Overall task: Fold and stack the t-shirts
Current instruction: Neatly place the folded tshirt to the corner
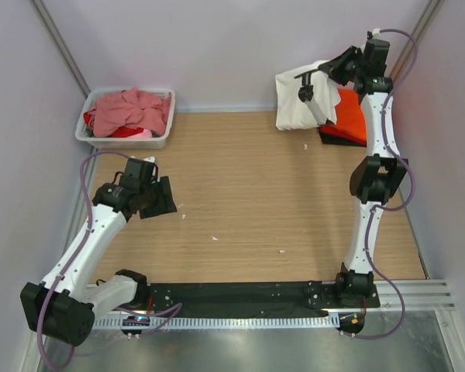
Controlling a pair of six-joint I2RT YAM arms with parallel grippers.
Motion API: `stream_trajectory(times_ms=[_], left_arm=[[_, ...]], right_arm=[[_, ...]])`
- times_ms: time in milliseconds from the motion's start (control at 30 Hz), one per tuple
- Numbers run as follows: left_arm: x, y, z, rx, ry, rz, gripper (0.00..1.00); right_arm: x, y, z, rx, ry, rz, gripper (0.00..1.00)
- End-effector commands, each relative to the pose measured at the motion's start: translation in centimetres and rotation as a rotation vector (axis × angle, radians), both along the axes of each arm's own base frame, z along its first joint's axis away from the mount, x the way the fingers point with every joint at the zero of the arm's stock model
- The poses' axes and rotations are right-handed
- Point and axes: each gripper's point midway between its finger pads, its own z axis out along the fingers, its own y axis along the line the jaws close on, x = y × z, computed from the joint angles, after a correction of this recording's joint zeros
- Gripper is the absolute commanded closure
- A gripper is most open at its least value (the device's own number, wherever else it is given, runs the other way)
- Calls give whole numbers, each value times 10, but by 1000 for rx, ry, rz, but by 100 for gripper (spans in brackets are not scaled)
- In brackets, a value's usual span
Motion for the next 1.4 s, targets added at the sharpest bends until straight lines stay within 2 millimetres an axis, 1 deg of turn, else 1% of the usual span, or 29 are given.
stream_trajectory(times_ms=[0, 100, 133, 200, 233, 300, 333, 367, 400, 433, 467, 500, 533, 600, 667, 733, 800, 900, 933, 1000, 1033, 1100, 1133, 1167, 1233, 1267, 1300, 1333, 1367], left_arm=[[8, -1, 3, 5, -41, -8, 43], [8, 0, 2, 6, -38, -7, 43], [8, 0, 2, 6, -38, -7, 43], [8, 0, 2, 7, -38, -6, 43], [7, 0, 1, 8, -31, -8, 43], [8, 0, 1, 7, -32, -7, 43], [8, 0, 1, 7, -33, -7, 43], [7, -1, 1, 7, -33, -8, 43], [7, 0, 1, 7, -32, -8, 43], [7, -1, 0, 8, -29, -7, 43], [8, 0, 0, 8, -31, -7, 43], [7, 0, -1, 11, -25, -7, 43], [8, 0, -2, 13, -22, -7, 43], [8, 0, -2, 12, -19, -7, 43], [7, 0, -2, 13, -19, -8, 43], [7, -1, -2, 12, -19, -9, 43], [8, 2, -3, 37, -22, 0, 43], [8, 2, -4, 39, -18, -1, 43], [8, 2, -4, 42, -20, 0, 43], [8, 2, -3, 42, -22, 1, 43], [8, 2, -3, 41, -22, 0, 43], [7, 2, -4, 40, -21, -2, 44], [8, 2, -3, 40, -23, -2, 44], [8, 1, -3, 40, -21, -4, 43], [7, 1, -4, 40, -20, -5, 44], [7, 1, -3, 42, -24, -5, 44], [7, 1, -4, 42, -22, -5, 44], [7, 1, -3, 44, -24, -7, 44], [6, 0, -3, 43, -23, -10, 44]], right_arm=[[-12, -30, 96, 27, -217, -89, 99], [-9, -64, 96, 42, -227, -161, 99], [-6, -90, 92, 52, -233, -203, 99], [0, -113, 82, 110, -218, -231, 98], [6, -140, 65, 123, -197, -263, 98], [9, -163, 48, 145, -169, -281, 99], [11, -172, 34, 149, -145, -292, 99], [11, -188, 20, 147, -127, -316, 98], [12, -195, 9, 147, -116, -323, 99], [15, -201, -10, 158, -99, -327, 99], [17, -213, -30, 165, -69, -344, 99], [19, -217, -42, 170, -51, -347, 99], [20, -220, -48, 172, -43, -344, 98], [24, -228, -77, 178, 0, -353, 99], [23, -235, -92, 166, 24, -366, 98], [19, -247, -104, 156, 43, -394, 99], [15, -265, -110, 152, 46, -432, 99], [9, -288, -109, 131, 38, -477, 98], [3, -305, -108, 126, 37, -507, 99], [-4, -325, -111, 121, 40, -556, 99], [-11, -341, -111, 125, 38, -587, 98], [-17, -358, -115, 118, 38, -632, 81], [-21, -369, -121, 106, 46, -655, 69], [-23, -376, -124, 93, 54, -674, 49], [-40, -402, -131, -11, 126, -807, 38], [-51, -411, -116, -59, 129, -859, 34], [-63, -421, -114, -109, 159, -926, 33], [-89, -441, -107, -226, 217, -1071, 31], [-102, -443, -74, -282, 194, -1131, 30]])
